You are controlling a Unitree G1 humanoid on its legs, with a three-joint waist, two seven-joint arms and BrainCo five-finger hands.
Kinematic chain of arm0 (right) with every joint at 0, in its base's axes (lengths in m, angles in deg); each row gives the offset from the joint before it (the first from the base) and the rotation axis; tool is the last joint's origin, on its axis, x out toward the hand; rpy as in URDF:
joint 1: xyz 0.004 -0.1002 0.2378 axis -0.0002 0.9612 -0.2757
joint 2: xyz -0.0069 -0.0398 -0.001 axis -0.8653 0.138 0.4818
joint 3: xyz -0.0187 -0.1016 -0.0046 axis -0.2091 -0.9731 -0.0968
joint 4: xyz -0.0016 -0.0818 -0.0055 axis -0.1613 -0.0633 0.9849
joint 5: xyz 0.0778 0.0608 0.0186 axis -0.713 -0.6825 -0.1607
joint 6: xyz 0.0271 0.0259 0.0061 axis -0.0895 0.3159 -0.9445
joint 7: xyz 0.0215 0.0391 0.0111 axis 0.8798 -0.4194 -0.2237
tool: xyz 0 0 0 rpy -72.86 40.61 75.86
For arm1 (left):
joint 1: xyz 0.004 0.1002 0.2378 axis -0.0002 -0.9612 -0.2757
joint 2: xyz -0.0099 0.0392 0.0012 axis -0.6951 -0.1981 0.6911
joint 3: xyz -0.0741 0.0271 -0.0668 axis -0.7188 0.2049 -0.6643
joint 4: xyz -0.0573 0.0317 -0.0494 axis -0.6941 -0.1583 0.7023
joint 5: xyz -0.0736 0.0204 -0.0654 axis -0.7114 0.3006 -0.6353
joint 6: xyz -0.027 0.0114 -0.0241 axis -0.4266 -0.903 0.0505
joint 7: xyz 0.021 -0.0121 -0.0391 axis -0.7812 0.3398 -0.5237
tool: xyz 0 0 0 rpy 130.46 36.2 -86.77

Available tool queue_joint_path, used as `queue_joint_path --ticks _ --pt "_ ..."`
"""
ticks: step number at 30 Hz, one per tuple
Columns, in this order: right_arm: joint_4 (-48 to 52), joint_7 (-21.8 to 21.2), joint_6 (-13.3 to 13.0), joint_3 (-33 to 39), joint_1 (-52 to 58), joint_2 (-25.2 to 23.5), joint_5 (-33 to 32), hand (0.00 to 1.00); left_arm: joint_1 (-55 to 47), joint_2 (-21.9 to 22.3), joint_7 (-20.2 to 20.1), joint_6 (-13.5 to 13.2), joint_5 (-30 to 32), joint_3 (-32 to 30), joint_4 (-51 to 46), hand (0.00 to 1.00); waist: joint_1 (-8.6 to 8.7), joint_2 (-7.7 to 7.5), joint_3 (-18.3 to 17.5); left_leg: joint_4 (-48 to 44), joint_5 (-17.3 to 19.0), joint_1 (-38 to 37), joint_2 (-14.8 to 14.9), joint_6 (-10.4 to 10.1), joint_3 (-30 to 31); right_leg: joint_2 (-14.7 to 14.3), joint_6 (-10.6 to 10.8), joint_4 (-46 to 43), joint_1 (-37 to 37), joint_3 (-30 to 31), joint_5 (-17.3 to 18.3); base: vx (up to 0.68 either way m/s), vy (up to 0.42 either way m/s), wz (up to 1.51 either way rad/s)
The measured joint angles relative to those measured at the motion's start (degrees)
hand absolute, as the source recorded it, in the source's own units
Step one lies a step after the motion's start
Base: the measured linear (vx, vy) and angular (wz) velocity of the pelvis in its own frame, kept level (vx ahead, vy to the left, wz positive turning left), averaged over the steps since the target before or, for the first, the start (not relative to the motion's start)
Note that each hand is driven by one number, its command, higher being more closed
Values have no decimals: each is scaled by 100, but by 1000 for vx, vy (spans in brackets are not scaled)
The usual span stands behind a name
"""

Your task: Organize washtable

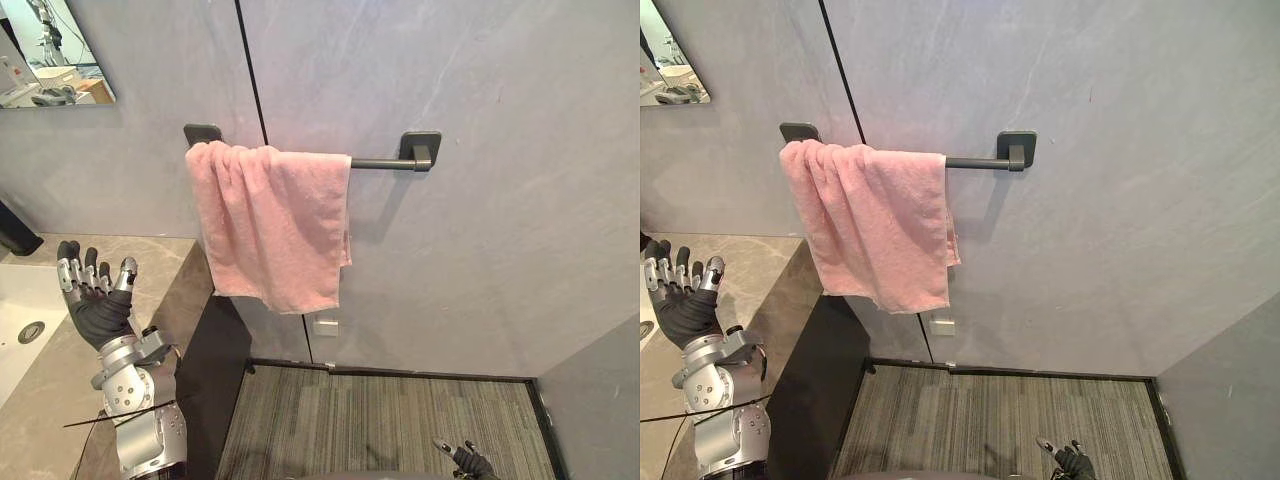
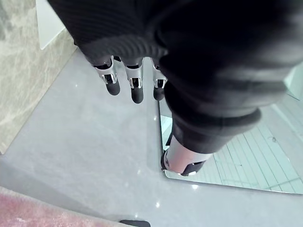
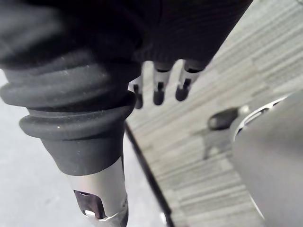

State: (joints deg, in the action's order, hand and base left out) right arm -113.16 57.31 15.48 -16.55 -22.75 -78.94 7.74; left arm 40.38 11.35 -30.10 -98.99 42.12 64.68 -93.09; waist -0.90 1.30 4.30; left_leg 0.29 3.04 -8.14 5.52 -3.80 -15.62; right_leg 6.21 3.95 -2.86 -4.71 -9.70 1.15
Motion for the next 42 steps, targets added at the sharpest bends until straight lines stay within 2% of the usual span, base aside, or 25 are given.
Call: queue_joint_path --ticks 2,3,5,7,12,19,22,27,30,33,36,39,42 --pt "0 -12 0 -55 43 3 0 0 95 -298 -115 13 -85 35 125 0 2 -25 -18 44 -26 -1 14 -38 2 -19 -3 0 17 2 2 -22 -31 1" --pt "4 -22 2 -118 84 17 1 0 259 -728 -303 22 -158 31 443 0 1 -35 -31 129 -86 -33 21 -39 -2 -44 -11 1 29 0 2 0 0 0" --pt "8 -29 2 -150 104 35 2 0 498 -1228 -483 35 -294 14 948 0 16 -34 -51 236 -163 -78 22 -53 -11 -70 -25 5 54 4 -1 10 -35 -4" --pt "12 -37 2 -159 103 41 5 0 763 -1543 -633 43 -509 9 1473 0 24 -29 -71 320 -205 -73 23 -61 -27 -91 -42 23 104 20 -14 16 -21 -5" --pt "19 -132 2 -174 108 48 12 0 973 -1915 -762 164 -746 9 2153 0 146 -16 -91 353 -205 -85 25 -62 -50 -113 -55 111 120 27 -27 38 -4 -2" --pt "43 -131 1 -258 154 110 5 0 1597 -2583 -768 267 -966 12 2826 0 171 24 -70 355 -203 -24 15 -59 -116 -113 -67 114 224 81 -37 14 -1 -5" --pt "72 -132 1 -257 177 172 5 0 1727 -2800 -908 274 -1074 34 2960 0 176 71 -43 346 -202 31 13 -59 -150 -112 -67 109 295 121 -53 -30 -5 -6" --pt "239 -146 1 -255 278 263 3 0 1800 -3075 -1543 456 -1254 368 3191 0 193 193 35 338 -202 42 20 -59 -168 -119 -64 110 317 153 -67 -30 -7 -2" --pt "239 -166 1 -257 281 264 2 0 1811 -3273 -1823 527 -1370 600 3191 0 202 203 40 341 -202 51 26 -59 -179 -128 -64 110 337 165 -66 -2 -3 -1" --pt "239 -274 0 -268 273 260 2 0 1814 -3539 -2219 555 -1562 918 3205 0 232 214 47 347 -202 100 23 -60 -198 -129 -61 108 400 185 -69 -2 -3 -3" --pt "238 -382 -2 -289 271 264 1 0 1837 -3839 -2724 712 -1830 1259 3364 0 312 261 74 348 -202 115 18 -60 -198 -129 -60 116 414 190 -71 0 0 0" --pt "227 -437 -3 -384 277 274 1 0 1874 -3951 -2983 772 -1868 1486 3399 0 331 287 89 347 -202 113 17 -60 -198 -130 -65 122 414 203 -75 0 0 0" --pt "193 -488 -3 -401 265 289 1 0 1946 -3954 -3003 774 -1867 1634 3421 0 325 288 90 346 -202 114 17 -60 -194 -130 -75 123 413 200 -86 0 0 0"
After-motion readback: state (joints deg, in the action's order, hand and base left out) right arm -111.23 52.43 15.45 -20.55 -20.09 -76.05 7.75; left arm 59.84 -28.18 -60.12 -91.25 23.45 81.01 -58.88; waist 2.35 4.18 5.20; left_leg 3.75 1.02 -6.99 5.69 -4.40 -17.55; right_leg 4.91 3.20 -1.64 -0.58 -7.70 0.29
